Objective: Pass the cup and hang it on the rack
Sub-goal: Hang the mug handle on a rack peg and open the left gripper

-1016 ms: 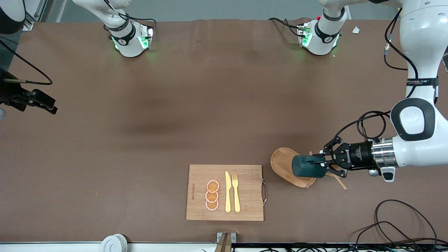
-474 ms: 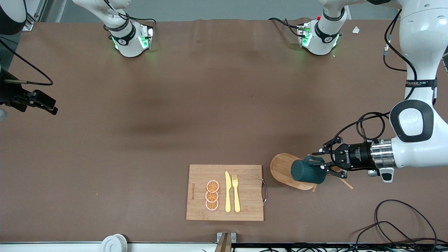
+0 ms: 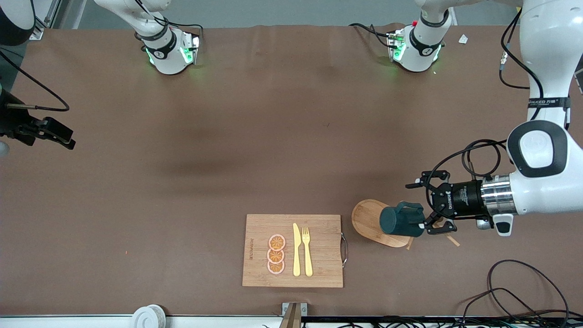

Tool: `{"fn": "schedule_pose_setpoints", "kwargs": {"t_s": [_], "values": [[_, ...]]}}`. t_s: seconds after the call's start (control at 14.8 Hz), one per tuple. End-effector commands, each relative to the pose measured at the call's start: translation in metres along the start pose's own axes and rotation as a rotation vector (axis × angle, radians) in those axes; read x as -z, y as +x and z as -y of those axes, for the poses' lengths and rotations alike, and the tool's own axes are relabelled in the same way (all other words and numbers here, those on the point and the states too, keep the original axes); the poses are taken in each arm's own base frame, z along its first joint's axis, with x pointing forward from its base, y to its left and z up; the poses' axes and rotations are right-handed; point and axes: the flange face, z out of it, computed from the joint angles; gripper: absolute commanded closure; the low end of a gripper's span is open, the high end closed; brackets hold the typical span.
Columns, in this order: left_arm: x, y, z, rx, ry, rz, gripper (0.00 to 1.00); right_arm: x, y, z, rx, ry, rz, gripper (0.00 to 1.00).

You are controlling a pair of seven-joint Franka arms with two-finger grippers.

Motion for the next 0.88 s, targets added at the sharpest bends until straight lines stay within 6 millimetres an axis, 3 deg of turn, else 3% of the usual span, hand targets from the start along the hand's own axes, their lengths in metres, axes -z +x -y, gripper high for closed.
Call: {"fn": "schedule_pose_setpoints", "kwargs": {"t_s": [0.0,0.41,0.61,0.81], "values": [[0.025,-0.046,0.016,-0.098,-0.014,-0.066,0.0,0.003,-0.009,0.0,0.008,-0.011,-0.012,0.0],[0.061,-0.094,0.042,-0.513,0.012,-0.397,0.0,-0.002,-0.009,-0.001,0.007,-0.011,-0.01,0.0],[0.07,-0.092,0.048,-0.689,0.108,-0.54,0.0,-0.003,-0.009,0.0,0.007,-0.011,-0.012,0.0],[0.087,-0.107,0.066,-0.917,0.245,-0.673,0.0,-0.003,-0.009,0.0,0.007,-0.011,-0.012,0.0]]}}
